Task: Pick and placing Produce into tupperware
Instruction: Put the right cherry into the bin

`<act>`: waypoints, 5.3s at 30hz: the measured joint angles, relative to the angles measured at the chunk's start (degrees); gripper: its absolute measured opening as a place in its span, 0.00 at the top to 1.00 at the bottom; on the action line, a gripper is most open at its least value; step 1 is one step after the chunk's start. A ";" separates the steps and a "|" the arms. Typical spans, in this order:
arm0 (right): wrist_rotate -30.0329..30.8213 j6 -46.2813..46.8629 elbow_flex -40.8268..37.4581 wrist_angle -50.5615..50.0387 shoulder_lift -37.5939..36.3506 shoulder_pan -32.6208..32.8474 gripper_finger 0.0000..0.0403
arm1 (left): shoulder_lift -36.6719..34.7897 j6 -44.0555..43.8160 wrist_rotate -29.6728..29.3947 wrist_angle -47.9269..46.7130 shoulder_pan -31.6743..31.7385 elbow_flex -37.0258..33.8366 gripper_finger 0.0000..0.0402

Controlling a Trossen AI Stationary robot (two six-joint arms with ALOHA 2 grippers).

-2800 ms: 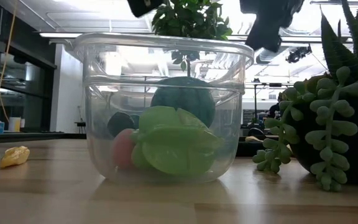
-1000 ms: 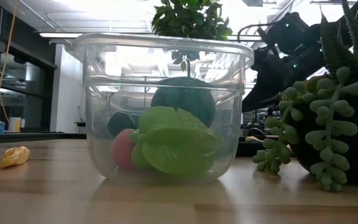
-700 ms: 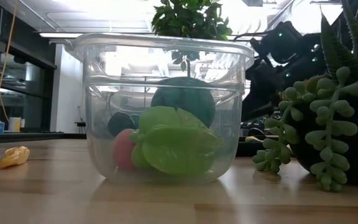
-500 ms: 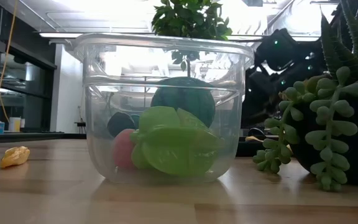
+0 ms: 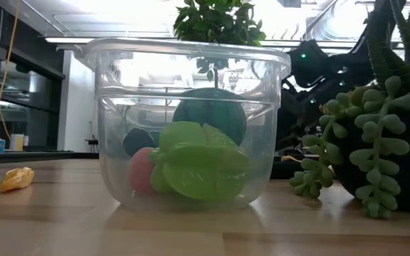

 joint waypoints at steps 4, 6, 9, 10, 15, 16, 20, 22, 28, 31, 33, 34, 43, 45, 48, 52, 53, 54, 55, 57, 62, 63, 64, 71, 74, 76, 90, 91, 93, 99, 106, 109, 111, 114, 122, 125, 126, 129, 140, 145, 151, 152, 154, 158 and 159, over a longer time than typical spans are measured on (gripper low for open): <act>-0.04 -0.84 2.19 -2.36 2.10 0.00 0.53 | 0.00 -0.03 0.48 0.04 -0.01 0.02 1.00; -0.04 -0.82 2.46 -2.34 2.81 0.00 0.53 | 0.00 -0.09 0.92 0.02 0.00 0.02 1.00; -0.04 -0.86 2.46 -2.60 3.12 0.00 0.53 | 0.00 -0.09 1.11 0.03 -0.02 0.02 1.00; -0.04 -0.99 2.46 -2.82 3.11 0.00 0.53 | 0.00 -0.09 1.09 0.02 0.00 0.02 1.00; 0.96 -1.50 2.46 -4.72 3.11 0.00 0.53 | 0.00 -0.07 1.09 0.02 -0.02 0.02 1.00; 1.27 -1.50 2.44 -5.03 3.11 0.00 0.53 | 0.00 -0.07 1.09 0.02 0.00 0.02 1.00; 1.85 -2.13 2.44 -5.16 3.11 0.00 0.53 | 0.00 -0.01 1.07 0.02 -0.01 0.02 1.00; 1.89 -2.29 2.44 -5.20 3.11 0.00 0.53 | 0.00 0.02 1.07 0.02 -0.02 0.02 1.00; 1.80 -3.02 2.44 -5.43 3.11 0.00 0.53 | 0.00 0.00 1.05 0.02 -0.02 0.02 1.00; 1.57 -3.81 2.44 -5.40 3.11 0.00 0.53 | 0.00 0.00 1.02 0.02 0.00 0.02 1.00; 1.49 -3.83 2.44 -5.40 3.11 0.00 0.53 | 0.00 0.00 1.01 0.03 -0.01 0.02 1.00; 1.49 -3.81 2.44 -5.40 3.11 0.00 0.53 | 0.00 0.00 1.00 0.04 0.00 0.02 1.00; 1.49 -3.72 2.44 -5.28 3.11 0.00 0.53 | 0.00 0.00 0.85 0.04 -0.02 0.02 1.00; 1.49 -3.60 2.44 -4.94 3.11 0.00 0.53 | 0.00 0.00 0.85 0.04 0.00 0.02 1.00; 1.99 -3.41 2.44 -4.43 3.11 0.00 0.53 | 0.00 0.00 0.85 0.04 -0.01 0.02 1.00; 2.27 -3.53 2.44 -4.40 3.11 0.00 0.53 | 0.00 0.00 0.85 0.04 0.00 0.02 1.00; 2.31 -3.65 2.44 -4.53 3.11 0.00 0.53 | 0.00 0.00 0.85 0.04 0.00 0.02 1.00; 2.41 -3.80 2.44 -4.50 3.12 0.00 0.53 | 0.00 0.00 0.85 0.04 -0.01 0.02 1.00; 2.41 -3.98 2.44 -4.19 3.29 0.00 0.53 | 0.00 0.00 0.85 0.04 -0.01 0.02 1.00; 1.67 -4.78 2.44 -3.68 4.05 -0.02 0.53 | 0.00 0.00 0.85 0.05 0.00 0.02 1.00; 1.09 -3.92 2.45 -2.04 6.07 0.00 0.53 | 0.00 -0.05 0.85 0.06 0.00 0.02 1.00; 1.06 -3.81 2.46 -1.88 6.18 -0.02 0.53 | 0.00 -0.13 0.85 0.06 -0.01 0.04 1.00; 1.06 -3.81 2.46 -1.63 6.22 -0.01 0.53 | 0.00 -0.13 0.86 0.06 0.00 0.02 1.00; 0.90 -3.79 2.41 0.51 6.50 -0.02 0.55 | 0.00 -0.15 0.89 0.08 0.00 0.03 1.00; 0.90 -3.81 2.41 0.54 6.50 -0.02 0.56 | 0.00 -0.15 0.92 0.06 -0.01 0.03 1.00; 0.90 -3.81 2.41 0.54 6.50 -0.02 0.57 | 0.00 -0.15 0.93 0.06 0.00 0.04 1.00; 0.92 -4.47 2.41 0.69 6.48 -0.02 0.69 | 0.00 -0.15 0.89 0.04 -0.01 0.04 1.00; 0.92 -4.47 2.41 0.69 6.48 -0.02 0.70 | 0.00 -0.15 0.89 0.04 0.00 0.04 1.00; 0.92 -4.47 2.41 0.69 6.48 -0.02 0.72 | 0.00 -0.15 0.89 0.04 0.00 0.04 1.00; -0.25 -4.28 2.41 0.85 6.48 -0.02 0.80 | 0.00 -0.15 0.87 0.04 0.00 0.04 1.00; -2.79 -1.04 2.41 3.75 6.45 0.00 0.83 | 0.02 -0.15 0.87 0.04 0.00 0.04 1.00; -4.67 0.84 2.41 6.20 6.43 -0.02 0.83 | 0.01 -0.15 0.87 0.04 -0.02 0.04 1.00; -5.82 1.95 2.44 7.42 6.39 0.00 0.83 | 0.00 -0.15 0.87 0.04 -0.02 0.04 1.00; -7.93 3.89 2.44 8.41 6.39 0.00 0.83 | 0.01 0.16 0.85 0.02 -0.01 0.04 1.00; -16.33 9.88 2.44 14.71 6.39 0.31 0.83 | 0.02 0.28 0.43 0.02 0.00 0.04 1.00; -18.53 11.88 2.44 17.71 6.39 1.39 0.83 | 0.02 0.28 0.37 0.02 0.00 0.04 1.00; -19.51 12.54 2.44 18.44 6.39 1.86 0.83 | 0.02 0.28 0.37 0.02 0.00 0.04 1.00; -22.82 15.71 2.44 20.86 6.39 3.32 0.83 | 0.02 0.28 0.37 0.04 0.00 0.04 1.00; -29.28 28.07 2.46 35.73 6.39 8.91 0.83 | 0.02 0.28 0.37 0.09 -0.02 0.04 1.00; -29.54 33.19 2.46 43.09 6.39 10.86 0.83 | 0.02 0.28 0.39 0.09 0.00 0.04 1.00; -29.54 37.84 5.60 47.95 6.18 13.39 0.83 | 0.02 0.88 0.39 0.08 -0.01 0.04 1.00; -29.54 37.69 7.01 47.78 6.04 13.94 0.83 | 0.02 1.13 0.40 0.06 -0.01 0.04 1.00; -29.60 36.80 10.12 46.59 5.68 14.92 0.83 | 0.02 1.20 0.40 0.09 -0.02 0.04 1.00; -31.66 33.94 17.21 37.76 5.60 16.09 0.83 | 0.02 1.25 0.41 0.09 0.00 0.04 1.00; -32.82 32.82 19.08 33.67 5.58 16.26 0.83 | 0.02 1.27 0.40 0.06 -0.02 0.04 1.00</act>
